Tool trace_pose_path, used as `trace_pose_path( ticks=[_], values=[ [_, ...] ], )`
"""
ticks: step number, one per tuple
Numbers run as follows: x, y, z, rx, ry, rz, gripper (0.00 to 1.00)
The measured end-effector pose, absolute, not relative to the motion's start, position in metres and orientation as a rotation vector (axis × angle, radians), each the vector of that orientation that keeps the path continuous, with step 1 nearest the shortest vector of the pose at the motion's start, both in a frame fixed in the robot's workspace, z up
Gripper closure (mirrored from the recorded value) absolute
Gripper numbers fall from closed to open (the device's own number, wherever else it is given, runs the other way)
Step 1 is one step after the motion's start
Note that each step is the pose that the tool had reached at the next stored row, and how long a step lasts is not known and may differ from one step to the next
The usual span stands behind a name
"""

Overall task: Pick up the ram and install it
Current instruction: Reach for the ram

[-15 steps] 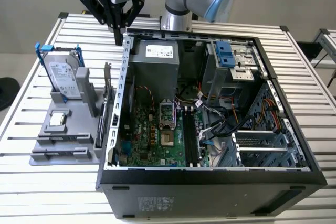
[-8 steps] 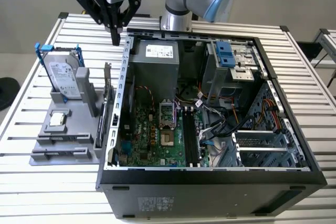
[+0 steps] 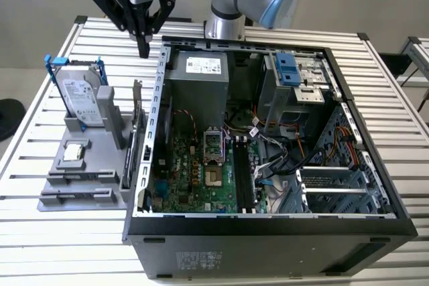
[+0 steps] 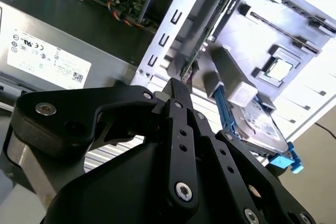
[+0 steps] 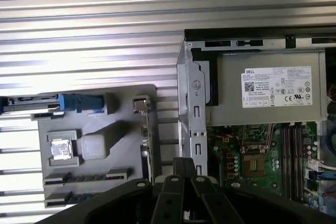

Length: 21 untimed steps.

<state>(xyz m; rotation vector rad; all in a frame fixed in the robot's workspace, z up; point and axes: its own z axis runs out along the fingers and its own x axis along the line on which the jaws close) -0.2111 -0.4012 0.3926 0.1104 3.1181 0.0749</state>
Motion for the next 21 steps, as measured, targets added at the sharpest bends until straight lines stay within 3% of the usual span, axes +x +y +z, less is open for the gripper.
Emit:
trace_pose_path(
  ticks=[21],
  values=[
    [-0.227, -0.401, 0.393, 0.110, 3.118, 0.075, 1.00]
  ],
)
